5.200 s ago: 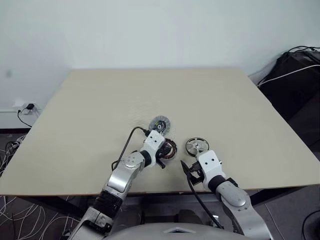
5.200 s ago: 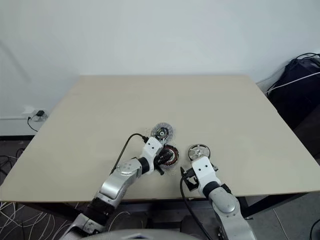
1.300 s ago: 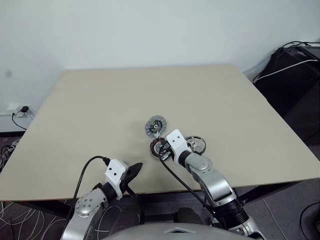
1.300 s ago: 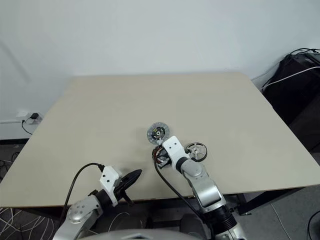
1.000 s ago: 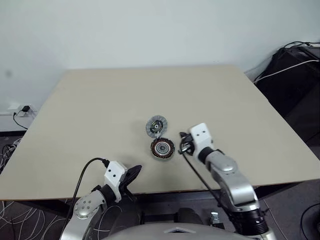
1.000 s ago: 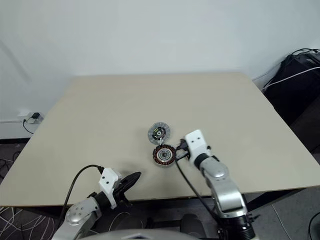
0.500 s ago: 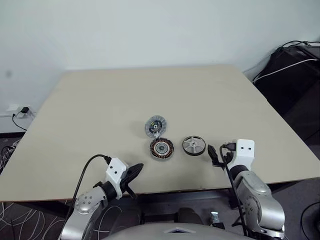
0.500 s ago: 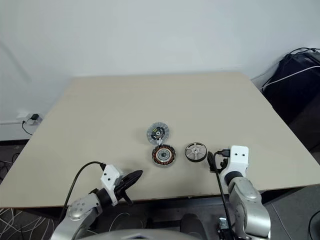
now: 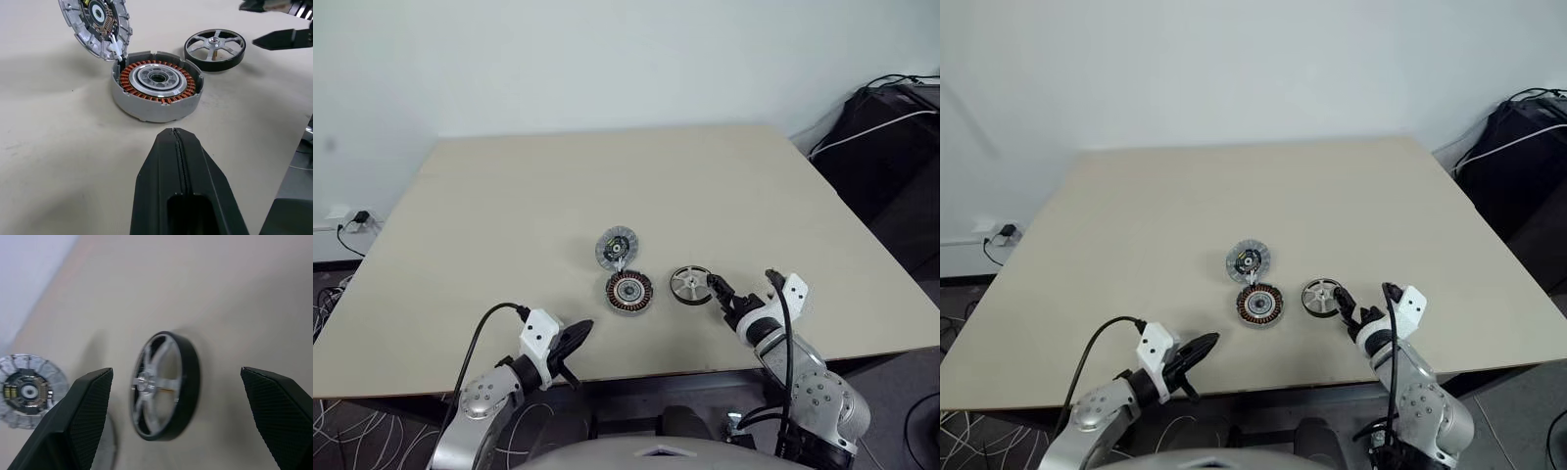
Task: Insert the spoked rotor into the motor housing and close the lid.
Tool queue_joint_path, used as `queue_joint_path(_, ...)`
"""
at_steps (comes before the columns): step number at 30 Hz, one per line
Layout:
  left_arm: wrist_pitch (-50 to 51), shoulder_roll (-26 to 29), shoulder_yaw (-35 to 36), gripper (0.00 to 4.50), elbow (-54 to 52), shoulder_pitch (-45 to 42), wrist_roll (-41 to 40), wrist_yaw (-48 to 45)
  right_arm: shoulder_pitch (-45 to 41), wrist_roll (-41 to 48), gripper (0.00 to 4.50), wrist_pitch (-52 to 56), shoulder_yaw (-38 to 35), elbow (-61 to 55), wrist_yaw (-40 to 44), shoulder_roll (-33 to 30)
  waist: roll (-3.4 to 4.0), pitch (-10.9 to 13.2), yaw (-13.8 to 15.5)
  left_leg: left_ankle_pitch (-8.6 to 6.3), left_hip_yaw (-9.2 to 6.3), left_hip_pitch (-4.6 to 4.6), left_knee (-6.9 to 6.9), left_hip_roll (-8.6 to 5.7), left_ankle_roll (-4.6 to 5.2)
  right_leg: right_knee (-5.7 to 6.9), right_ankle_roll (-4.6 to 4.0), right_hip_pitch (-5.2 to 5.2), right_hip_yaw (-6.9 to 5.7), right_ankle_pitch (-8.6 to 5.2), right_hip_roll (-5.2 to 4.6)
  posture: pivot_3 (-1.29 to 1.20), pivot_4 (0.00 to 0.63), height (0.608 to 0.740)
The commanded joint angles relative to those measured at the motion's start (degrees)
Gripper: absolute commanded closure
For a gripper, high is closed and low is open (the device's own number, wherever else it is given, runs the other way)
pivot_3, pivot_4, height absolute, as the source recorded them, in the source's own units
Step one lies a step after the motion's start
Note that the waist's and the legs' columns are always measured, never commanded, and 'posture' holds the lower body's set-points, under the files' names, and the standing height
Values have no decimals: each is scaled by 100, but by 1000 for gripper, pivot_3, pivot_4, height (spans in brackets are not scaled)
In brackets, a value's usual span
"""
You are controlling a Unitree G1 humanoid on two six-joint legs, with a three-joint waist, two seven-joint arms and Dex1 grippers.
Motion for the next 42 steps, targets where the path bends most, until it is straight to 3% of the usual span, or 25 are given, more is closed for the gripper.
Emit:
queue_joint_path(1,-15,20,66,4500,-148,-7,-64,33,-130,388,23,57,15,123,-14,44,0,0,0,0,0,0,1,0,0,0,0,1,0,0,0,0,0,740)
queue_joint_path(14,-14,24,68,4500,-181,-11,-64,61,-157,664,23,-208,154,576,-133,76,3,-1,-23,0,0,0,1,0,0,0,0,0,0,0,0,0,0,740)
queue_joint_path(17,-12,27,65,4500,-184,-5,-63,74,-143,883,550,-325,25,697,-178,135,2,-1,-27,0,0,0,1,0,0,0,1,0,0,0,0,0,0,740)
queue_joint_path(28,0,38,74,4500,-168,-4,-71,99,-1,1260,4115,-558,47,817,-337,89,3,0,-40,0,0,-1,0,0,0,0,1,0,1,0,0,0,0,740)
queue_joint_path(34,-4,39,85,4500,-152,3,-75,106,116,1515,4118,-586,59,743,-407,134,3,0,-40,0,-1,-2,-1,0,0,-1,0,-2,1,-1,-2,0,0,740)
queue_joint_path(42,8,38,86,4500,-140,-11,-95,84,322,2700,4118,-440,331,277,-50,59,14,9,-65,0,-1,-4,-3,2,0,-1,0,-4,4,-2,-4,0,0,740)
